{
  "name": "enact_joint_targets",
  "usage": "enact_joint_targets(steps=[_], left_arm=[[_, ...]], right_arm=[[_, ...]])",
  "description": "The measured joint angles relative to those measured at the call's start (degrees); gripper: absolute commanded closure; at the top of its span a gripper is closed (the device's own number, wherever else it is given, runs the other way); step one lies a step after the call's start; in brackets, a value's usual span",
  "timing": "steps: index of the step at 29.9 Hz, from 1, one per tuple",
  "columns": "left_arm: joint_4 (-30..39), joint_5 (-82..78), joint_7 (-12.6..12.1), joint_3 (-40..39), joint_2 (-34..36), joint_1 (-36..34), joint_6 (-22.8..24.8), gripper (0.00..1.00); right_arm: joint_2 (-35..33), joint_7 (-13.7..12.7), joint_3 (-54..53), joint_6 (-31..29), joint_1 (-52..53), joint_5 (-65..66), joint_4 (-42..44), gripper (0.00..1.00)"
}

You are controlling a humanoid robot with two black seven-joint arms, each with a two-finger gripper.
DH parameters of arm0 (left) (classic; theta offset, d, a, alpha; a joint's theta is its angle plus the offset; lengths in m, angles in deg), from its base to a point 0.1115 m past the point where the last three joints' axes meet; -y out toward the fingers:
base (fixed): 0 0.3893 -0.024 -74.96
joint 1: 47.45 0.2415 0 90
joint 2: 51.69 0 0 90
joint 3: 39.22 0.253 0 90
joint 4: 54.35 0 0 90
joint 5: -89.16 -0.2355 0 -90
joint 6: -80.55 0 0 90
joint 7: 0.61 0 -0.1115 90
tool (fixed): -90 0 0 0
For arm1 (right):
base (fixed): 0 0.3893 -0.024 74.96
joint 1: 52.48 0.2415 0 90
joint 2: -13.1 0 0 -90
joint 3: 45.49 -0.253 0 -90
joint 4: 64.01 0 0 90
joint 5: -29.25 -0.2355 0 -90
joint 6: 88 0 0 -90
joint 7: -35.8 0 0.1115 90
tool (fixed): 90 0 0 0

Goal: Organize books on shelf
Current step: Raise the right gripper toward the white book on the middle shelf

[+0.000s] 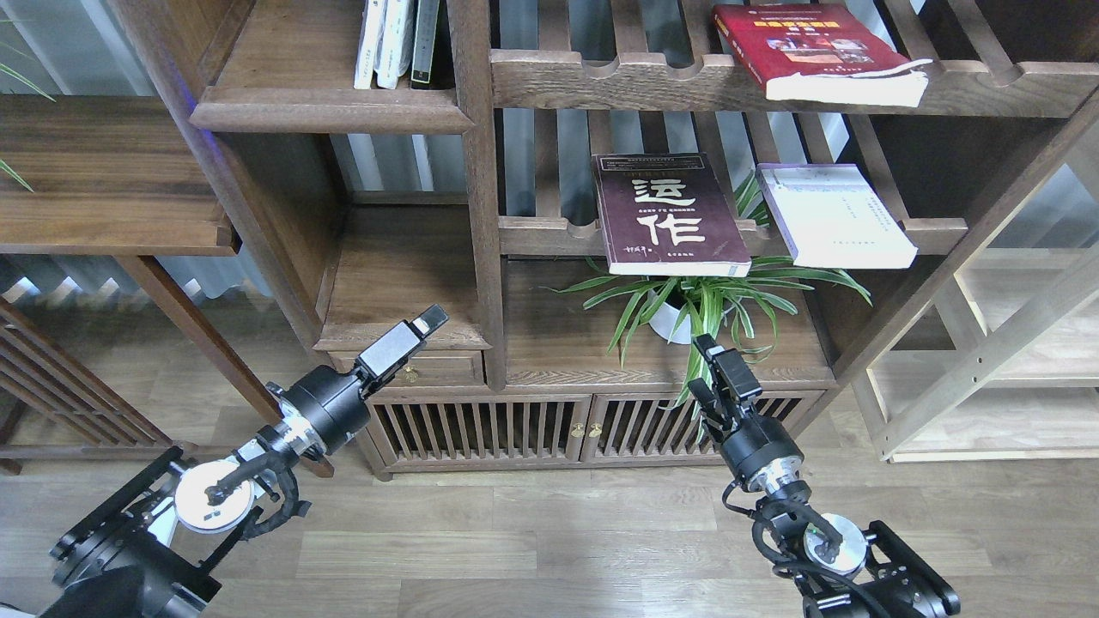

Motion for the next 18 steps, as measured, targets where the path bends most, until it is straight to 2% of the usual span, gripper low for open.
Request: enact_joint_targets(steps=[18], left_arm=[[0.8,0.0,0.1,3.1,0.1,2.6,0.0,0.01]], right_arm=[[-1.5,0.0,-5.1,0.0,-1.0,-0.3,0.0,0.0]])
